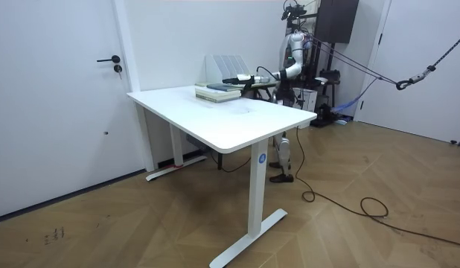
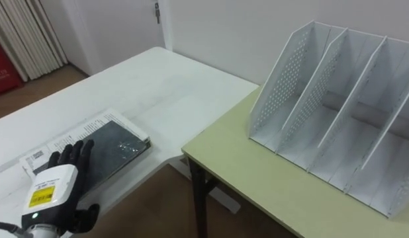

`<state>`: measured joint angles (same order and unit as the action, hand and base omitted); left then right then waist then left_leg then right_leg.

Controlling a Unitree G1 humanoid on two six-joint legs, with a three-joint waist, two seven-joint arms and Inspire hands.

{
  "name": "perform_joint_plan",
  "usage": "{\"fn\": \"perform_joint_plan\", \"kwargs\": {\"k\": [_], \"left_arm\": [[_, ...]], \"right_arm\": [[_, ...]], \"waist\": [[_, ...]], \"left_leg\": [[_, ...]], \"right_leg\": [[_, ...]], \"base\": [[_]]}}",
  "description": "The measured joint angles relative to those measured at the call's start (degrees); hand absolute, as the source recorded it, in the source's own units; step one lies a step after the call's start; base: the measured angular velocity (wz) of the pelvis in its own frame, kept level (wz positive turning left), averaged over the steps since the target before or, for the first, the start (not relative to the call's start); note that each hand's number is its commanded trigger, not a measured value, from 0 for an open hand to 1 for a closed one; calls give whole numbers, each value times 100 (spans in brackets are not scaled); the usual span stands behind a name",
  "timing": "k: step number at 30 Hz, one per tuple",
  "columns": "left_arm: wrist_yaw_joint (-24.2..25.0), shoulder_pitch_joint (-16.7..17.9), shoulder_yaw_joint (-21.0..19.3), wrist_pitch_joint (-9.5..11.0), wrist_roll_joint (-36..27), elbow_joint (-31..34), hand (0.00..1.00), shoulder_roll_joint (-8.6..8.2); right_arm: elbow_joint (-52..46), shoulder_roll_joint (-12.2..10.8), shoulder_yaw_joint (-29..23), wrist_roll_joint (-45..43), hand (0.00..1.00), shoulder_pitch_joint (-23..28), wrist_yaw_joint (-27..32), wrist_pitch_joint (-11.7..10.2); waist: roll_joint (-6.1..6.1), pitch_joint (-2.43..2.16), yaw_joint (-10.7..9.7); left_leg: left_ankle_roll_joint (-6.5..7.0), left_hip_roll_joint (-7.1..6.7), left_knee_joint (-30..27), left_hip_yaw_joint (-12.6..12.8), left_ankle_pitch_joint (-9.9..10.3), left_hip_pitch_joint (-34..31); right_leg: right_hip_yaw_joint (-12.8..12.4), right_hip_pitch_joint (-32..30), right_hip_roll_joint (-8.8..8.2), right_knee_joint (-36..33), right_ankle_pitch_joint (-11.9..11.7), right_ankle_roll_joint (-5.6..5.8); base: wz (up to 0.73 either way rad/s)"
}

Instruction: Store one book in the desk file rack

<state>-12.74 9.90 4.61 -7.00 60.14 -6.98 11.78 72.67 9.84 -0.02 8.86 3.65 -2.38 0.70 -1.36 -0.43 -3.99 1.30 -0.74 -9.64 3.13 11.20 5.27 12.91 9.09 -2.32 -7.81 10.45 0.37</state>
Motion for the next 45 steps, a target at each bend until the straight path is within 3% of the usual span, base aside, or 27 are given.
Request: {"fn": "perform_joint_plan", "kwargs": {"k": [1, 5, 11, 16, 29, 37, 40, 43, 45], "left_arm": [[2, 11, 0, -9, 0, -2, 100, -7], [-21, 93, 3, -17, -131, -103, 100, -100], [-211, -245, -190, -112, -135, -112, 100, -94], [-285, -275, -207, -117, -30, -82, 100, -94], [-467, -332, -211, -109, -258, 28, 100, -88], [-355, -392, -269, 23, -1156, 204, 100, -85], [-156, -378, -283, 94, -1894, 579, 100, -84], [27, -377, -284, 193, -2894, 1047, 100, -87], [152, -377, -229, 321, -3625, 1283, 100, -115]], "right_arm": [[-20, 0, 0, 1, 0, 6, 17, 12], [-149, 0, 60, 13, 0, 52, 90, 68], [-193, 2, 104, 97, 0, 104, 103, 77], [-223, 1, 94, 88, 0, 94, 179, 183], [-228, 8, 264, 220, 0, 95, 298, 180], [-278, -2, 327, 223, 0, 85, 204, 172], [-326, -22, 347, 222, 0, 52, 127, 144], [-325, -54, 451, 185, 0, -46, 19, -46], [-302, -111, 475, 181, 0, -113, -62, -230]], "waist": [[-2, 1, 6], [2, -1, 11], [10, -6, 34], [10, -6, 62], [16, -9, 60], [44, -8, 73], [74, 1, 127], [98, 12, 149], [118, 55, 133]], "left_leg": [[0, 0, 1, 1, 0, 0], [0, -1, 0, 7, 0, 11], [-1, -6, 0, 14, -2, 47], [-2, -4, 6, 36, -2, 101], [-2, -8, 5, 55, -3, 125], [-1, -25, -20, -3, -3, 96], [0, -27, -80, -31, -2, 21], [-1, -14, -96, -38, -2, -60], [0, -11, -121, -37, -3, -70]], "right_leg": [[1, 0, 0, 0, 0, 0], [9, 6, 0, -9, -1, -1], [0, 48, -2, -7, -1, -2], [-5, 90, -1, 16, 1, -2], [-21, 113, -1, 46, 6, -1], [-2, 84, -14, 73, 11, 8], [29, 72, -16, 89, 10, 9], [32, 6, -13, 74, 9, 7], [28, -3, -11, 41, 6, 4]], "base": [[0], [0], [0], [0], [0], [3], [9], [0], [0]]}}
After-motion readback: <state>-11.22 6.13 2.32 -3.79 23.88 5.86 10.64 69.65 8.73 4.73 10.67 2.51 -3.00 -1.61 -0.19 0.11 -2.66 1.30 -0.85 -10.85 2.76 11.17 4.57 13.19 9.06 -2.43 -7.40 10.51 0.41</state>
